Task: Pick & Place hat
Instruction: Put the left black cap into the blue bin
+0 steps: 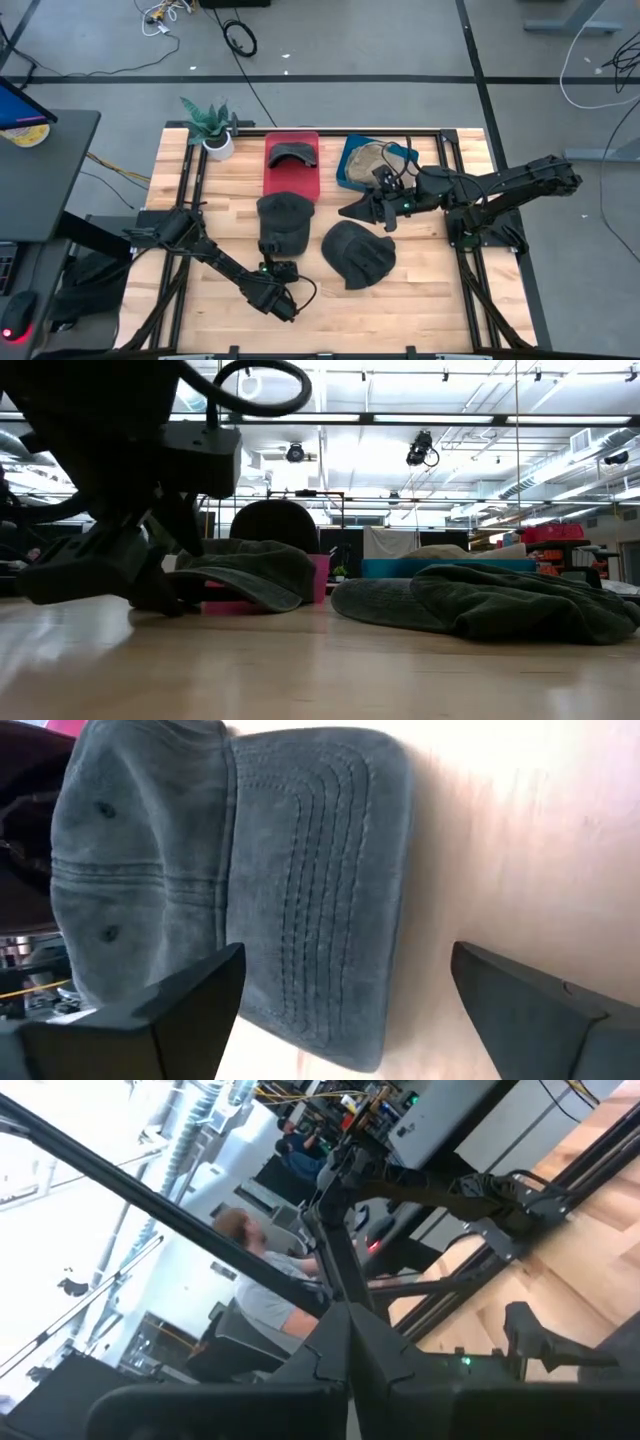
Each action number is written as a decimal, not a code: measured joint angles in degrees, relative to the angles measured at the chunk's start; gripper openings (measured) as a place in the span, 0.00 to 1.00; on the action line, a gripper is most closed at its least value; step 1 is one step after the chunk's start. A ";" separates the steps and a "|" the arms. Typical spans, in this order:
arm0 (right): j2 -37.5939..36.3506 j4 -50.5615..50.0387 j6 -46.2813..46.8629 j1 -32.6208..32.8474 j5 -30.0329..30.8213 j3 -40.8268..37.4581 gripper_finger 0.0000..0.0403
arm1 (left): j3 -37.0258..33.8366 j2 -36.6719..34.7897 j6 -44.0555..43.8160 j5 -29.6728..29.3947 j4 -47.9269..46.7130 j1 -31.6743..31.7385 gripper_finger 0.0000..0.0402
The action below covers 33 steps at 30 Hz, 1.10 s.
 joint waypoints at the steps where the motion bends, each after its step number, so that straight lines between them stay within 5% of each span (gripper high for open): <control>1: 0.00 -0.01 -0.16 0.00 0.02 0.00 0.02 | 0.00 0.02 0.10 -0.05 -0.09 0.00 0.88; 12: 0.00 0.05 -0.94 0.00 -1.97 -0.02 0.02 | -3.36 -0.19 1.09 -0.06 2.12 0.24 0.72; 27: 0.00 0.04 -1.91 0.04 -2.51 -0.04 0.02 | -3.68 0.03 2.00 1.06 -3.51 -1.51 0.11; 33: 0.00 -1.58 -1.47 0.04 -2.47 -0.06 0.02 | -3.55 0.01 -0.57 1.16 -8.87 -1.98 0.05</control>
